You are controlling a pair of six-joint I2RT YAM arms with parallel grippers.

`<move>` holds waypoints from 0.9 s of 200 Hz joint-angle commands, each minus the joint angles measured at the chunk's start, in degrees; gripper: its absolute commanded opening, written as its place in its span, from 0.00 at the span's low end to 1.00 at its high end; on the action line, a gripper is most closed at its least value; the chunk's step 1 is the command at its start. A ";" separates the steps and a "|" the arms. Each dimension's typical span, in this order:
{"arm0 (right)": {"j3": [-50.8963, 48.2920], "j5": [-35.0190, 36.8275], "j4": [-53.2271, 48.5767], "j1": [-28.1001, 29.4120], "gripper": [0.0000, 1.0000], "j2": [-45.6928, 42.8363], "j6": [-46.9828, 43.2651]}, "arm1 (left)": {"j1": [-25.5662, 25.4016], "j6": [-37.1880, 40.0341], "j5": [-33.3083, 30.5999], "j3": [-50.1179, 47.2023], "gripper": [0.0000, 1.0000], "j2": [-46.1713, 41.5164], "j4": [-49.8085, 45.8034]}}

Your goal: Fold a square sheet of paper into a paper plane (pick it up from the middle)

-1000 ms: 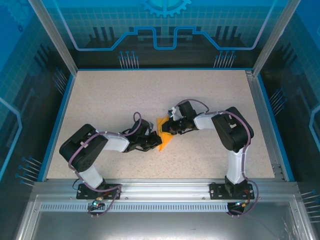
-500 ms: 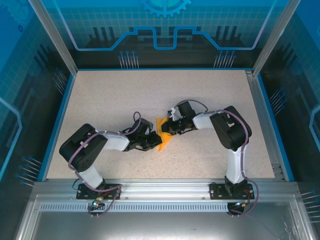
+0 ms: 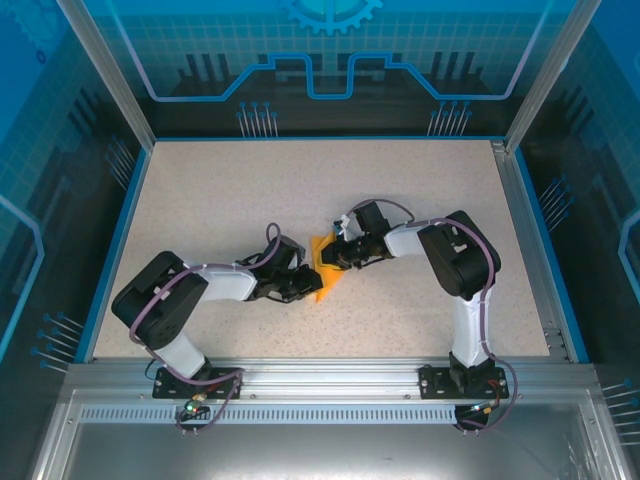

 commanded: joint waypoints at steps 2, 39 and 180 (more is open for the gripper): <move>-0.53 2.73 -2.12 0.25 0.15 2.96 0.08 | 0.53 2.04 -0.93 0.82 0.21 -1.48 -4.74; -0.57 2.66 -1.99 0.24 0.15 2.79 0.28 | 0.55 2.48 -0.66 1.78 0.14 0.37 -5.47; -0.62 2.90 -2.55 0.14 0.17 -0.81 -0.17 | 0.72 -4.07 -0.84 -1.53 0.00 2.01 -6.14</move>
